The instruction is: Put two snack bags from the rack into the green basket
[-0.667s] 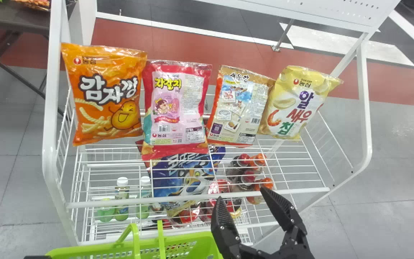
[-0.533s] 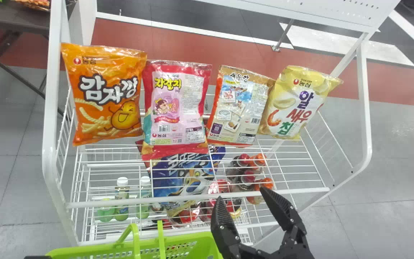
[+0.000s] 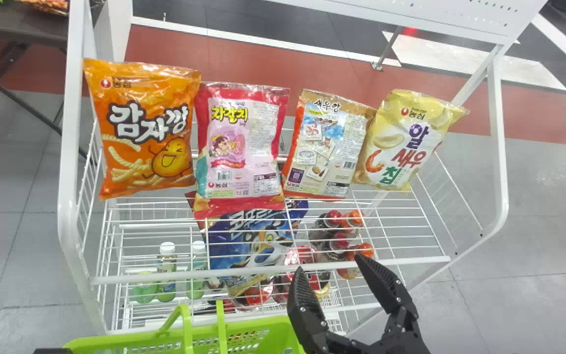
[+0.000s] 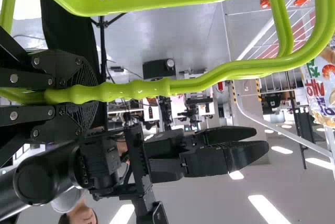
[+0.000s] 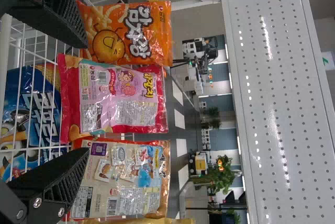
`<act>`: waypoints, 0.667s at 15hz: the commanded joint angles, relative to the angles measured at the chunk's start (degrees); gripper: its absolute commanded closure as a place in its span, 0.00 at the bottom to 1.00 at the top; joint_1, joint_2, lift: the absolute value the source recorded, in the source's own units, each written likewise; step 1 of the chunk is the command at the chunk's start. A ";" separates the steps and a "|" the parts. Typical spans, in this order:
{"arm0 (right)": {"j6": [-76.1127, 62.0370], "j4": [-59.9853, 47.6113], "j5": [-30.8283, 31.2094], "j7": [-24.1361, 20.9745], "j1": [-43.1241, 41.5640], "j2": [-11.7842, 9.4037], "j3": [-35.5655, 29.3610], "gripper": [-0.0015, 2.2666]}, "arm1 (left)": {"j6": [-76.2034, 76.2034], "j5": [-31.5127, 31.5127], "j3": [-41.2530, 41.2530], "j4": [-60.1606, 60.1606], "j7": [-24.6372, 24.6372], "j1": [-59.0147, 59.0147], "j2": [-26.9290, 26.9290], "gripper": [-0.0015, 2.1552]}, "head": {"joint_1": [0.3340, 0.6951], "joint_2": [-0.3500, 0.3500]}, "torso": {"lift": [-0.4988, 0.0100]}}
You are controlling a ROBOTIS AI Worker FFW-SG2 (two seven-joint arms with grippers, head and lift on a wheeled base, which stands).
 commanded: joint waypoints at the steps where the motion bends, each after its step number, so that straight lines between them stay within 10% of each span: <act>1: 0.00 0.00 0.00 0.00 0.00 -0.06 0.00 0.05 | 0.07 -0.01 -0.11 -0.15 0.00 -0.10 -0.15 0.63 | 1.00 0.00 | 0.97; 10: 3.69 2.99 0.09 0.00 -5.62 -0.06 0.27 0.05 | 0.07 -0.27 -0.63 -0.24 -0.26 -0.01 -0.15 0.63 | 1.00 0.00 | 0.97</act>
